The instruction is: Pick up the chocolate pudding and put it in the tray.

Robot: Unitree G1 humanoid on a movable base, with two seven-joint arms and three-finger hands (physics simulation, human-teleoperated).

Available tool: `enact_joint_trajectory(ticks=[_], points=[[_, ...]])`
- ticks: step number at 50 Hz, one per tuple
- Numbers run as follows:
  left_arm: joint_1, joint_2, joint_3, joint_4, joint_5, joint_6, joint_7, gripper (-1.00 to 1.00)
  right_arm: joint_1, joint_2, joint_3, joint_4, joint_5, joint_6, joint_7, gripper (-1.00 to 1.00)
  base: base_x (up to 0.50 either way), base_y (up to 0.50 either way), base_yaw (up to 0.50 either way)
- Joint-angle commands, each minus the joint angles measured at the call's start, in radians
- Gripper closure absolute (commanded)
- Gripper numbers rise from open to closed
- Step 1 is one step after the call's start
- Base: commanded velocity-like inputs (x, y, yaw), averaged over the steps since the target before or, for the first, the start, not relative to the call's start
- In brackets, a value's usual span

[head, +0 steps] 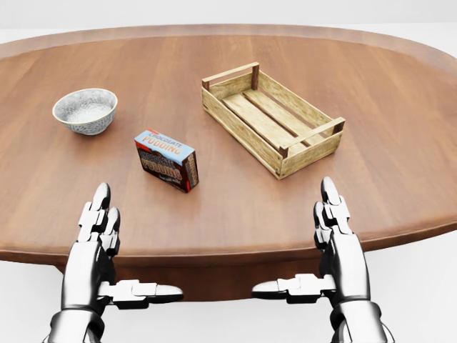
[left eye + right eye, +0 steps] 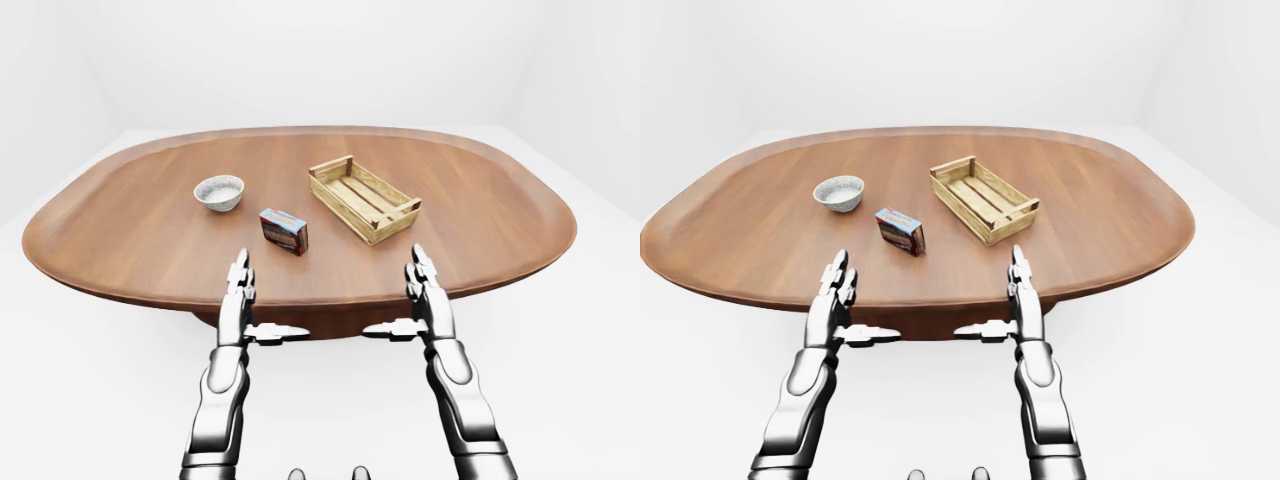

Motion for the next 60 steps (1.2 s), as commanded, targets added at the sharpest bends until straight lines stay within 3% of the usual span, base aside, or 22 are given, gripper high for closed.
enact_joint_trajectory(ticks=[1, 13, 17, 19, 21, 37, 60], points=[[-0.002, 0.012, 0.024, 0.004, -0.01, -0.003, -0.023, -1.0, -0.007, -0.011, -0.026, 0.011, 0.019, -0.002, 0.024, -1.0, 0.0, 0.0, 0.0], [-0.007, 0.013, 0.024, 0.014, -0.008, -0.002, -0.023, -1.0, -0.002, -0.011, -0.019, 0.003, 0.006, -0.008, 0.019, -1.0, 0.0, 0.0, 0.0], [-0.008, 0.013, 0.024, 0.013, -0.007, 0.004, -0.023, -1.0, 0.01, -0.01, -0.011, -0.022, -0.02, -0.03, 0.012, -1.0, 0.0, 0.0, 0.0], [-0.01, 0.013, 0.025, 0.019, -0.007, 0.0, -0.023, -1.0, 0.019, -0.011, -0.007, -0.042, -0.039, -0.068, 0.009, -1.0, 0.0, 0.0, 0.0], [-0.01, 0.013, 0.024, 0.019, -0.007, 0.002, -0.023, -1.0, 0.037, -0.011, -0.003, -0.087, -0.063, -0.085, 0.0, -1.0, 0.0, 0.0, 0.0], [-0.011, 0.013, 0.023, 0.024, -0.002, 0.007, -0.021, -1.0, 0.189, 0.009, 0.018, -0.535, -0.182, -0.085, -0.04, -1.0, 0.0, 0.0, 0.0], [-0.015, 0.014, 0.024, 0.029, -0.002, 0.012, -0.018, -1.0, 0.2, 0.012, 0.023, -0.6, -0.202, -0.085, -0.045, -1.0, 0.0, 0.0, 0.0]])
